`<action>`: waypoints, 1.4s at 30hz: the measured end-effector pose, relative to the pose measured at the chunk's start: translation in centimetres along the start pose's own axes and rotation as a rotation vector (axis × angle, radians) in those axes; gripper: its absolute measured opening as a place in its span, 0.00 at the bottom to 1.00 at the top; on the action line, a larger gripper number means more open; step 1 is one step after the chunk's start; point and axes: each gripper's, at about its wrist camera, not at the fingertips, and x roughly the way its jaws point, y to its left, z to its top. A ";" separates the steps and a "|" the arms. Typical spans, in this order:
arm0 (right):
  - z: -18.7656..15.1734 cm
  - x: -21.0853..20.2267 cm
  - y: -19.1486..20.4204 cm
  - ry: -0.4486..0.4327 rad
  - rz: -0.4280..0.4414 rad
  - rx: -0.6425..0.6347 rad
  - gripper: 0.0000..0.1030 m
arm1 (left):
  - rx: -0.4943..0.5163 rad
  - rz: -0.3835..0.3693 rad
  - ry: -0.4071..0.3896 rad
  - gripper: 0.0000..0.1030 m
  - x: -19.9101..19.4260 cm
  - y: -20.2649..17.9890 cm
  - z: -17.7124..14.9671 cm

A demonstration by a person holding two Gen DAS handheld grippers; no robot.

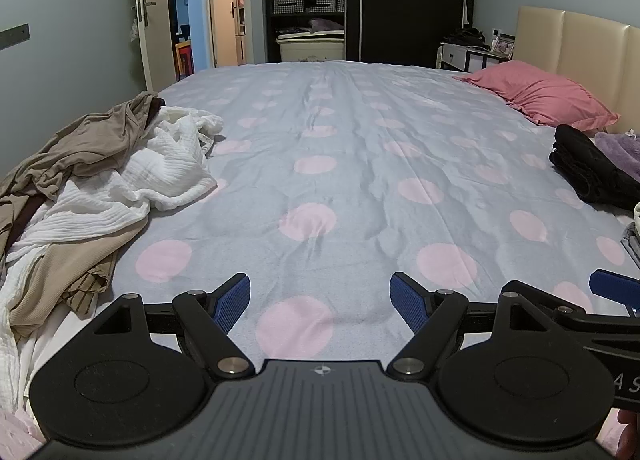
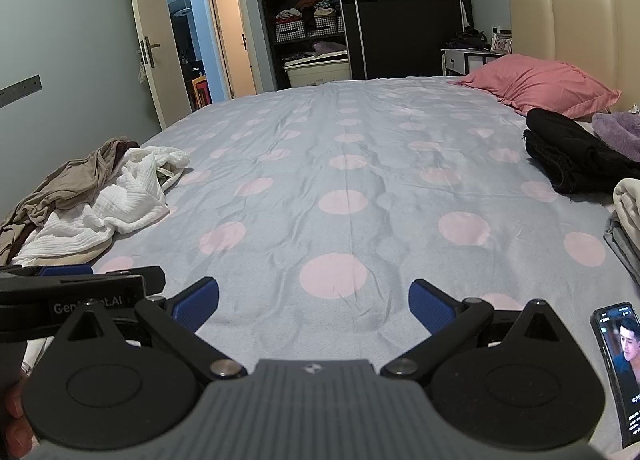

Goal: Fold clothes

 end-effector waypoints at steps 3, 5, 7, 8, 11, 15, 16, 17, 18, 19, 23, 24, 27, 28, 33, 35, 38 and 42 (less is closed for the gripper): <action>0.0 -0.1 0.1 -0.005 0.000 -0.005 0.99 | -0.015 -0.006 -0.002 0.74 0.1 0.1 0.1; -0.1 -0.2 0.1 -0.008 0.000 -0.008 0.99 | -0.023 -0.012 -0.001 0.74 0.3 0.2 0.3; -0.1 -0.2 0.0 -0.010 0.001 -0.014 0.99 | -0.034 -0.010 -0.009 0.74 0.5 0.3 0.3; -0.2 -0.2 0.0 -0.010 0.003 -0.015 0.99 | -0.031 -0.001 -0.011 0.74 0.4 0.0 0.3; -0.1 -0.1 -0.1 -0.006 0.005 -0.011 0.99 | -0.048 -0.007 -0.015 0.74 0.0 0.3 0.1; 0.0 -0.2 -0.1 -0.007 0.006 -0.012 0.99 | -0.049 -0.006 -0.011 0.74 0.0 0.4 0.1; 0.0 -0.2 -0.1 -0.008 0.007 -0.011 0.99 | -0.050 -0.005 -0.010 0.73 0.1 0.4 0.1; 0.0 -0.1 -0.1 -0.008 0.007 -0.011 0.99 | -0.052 -0.006 -0.014 0.73 0.1 0.4 0.1; 0.0 -0.2 0.0 -0.009 0.008 -0.011 0.99 | -0.055 -0.006 -0.019 0.73 0.0 0.4 0.0; 0.0 -0.2 0.0 -0.009 0.009 -0.012 0.99 | -0.057 -0.007 -0.024 0.73 -0.1 0.4 0.0; -0.1 -0.3 0.0 -0.010 0.010 -0.015 0.99 | -0.063 -0.009 -0.034 0.73 -0.3 0.4 0.0; -0.1 -0.3 0.0 -0.011 0.009 -0.017 0.99 | -0.061 -0.009 -0.035 0.73 -0.3 0.4 0.0; -0.1 -0.3 0.0 -0.011 0.008 -0.018 0.99 | -0.058 -0.006 -0.038 0.73 -0.3 0.3 0.0; -0.1 -0.3 0.0 -0.012 0.008 -0.019 0.99 | -0.057 -0.006 -0.039 0.73 -0.4 0.3 0.0; -0.1 -0.3 0.2 -0.010 0.007 -0.021 0.99 | -0.053 0.000 -0.035 0.73 -0.3 0.3 0.1; 0.0 -0.2 0.1 -0.009 0.008 -0.021 0.99 | -0.053 0.000 -0.032 0.73 -0.3 0.3 0.0; 0.0 -0.3 0.1 -0.009 0.008 -0.024 0.99 | -0.053 0.002 -0.030 0.73 -0.4 0.4 0.0; -0.1 -0.3 0.1 -0.010 0.009 -0.024 0.99 | -0.050 0.003 -0.023 0.73 -0.3 0.4 -0.2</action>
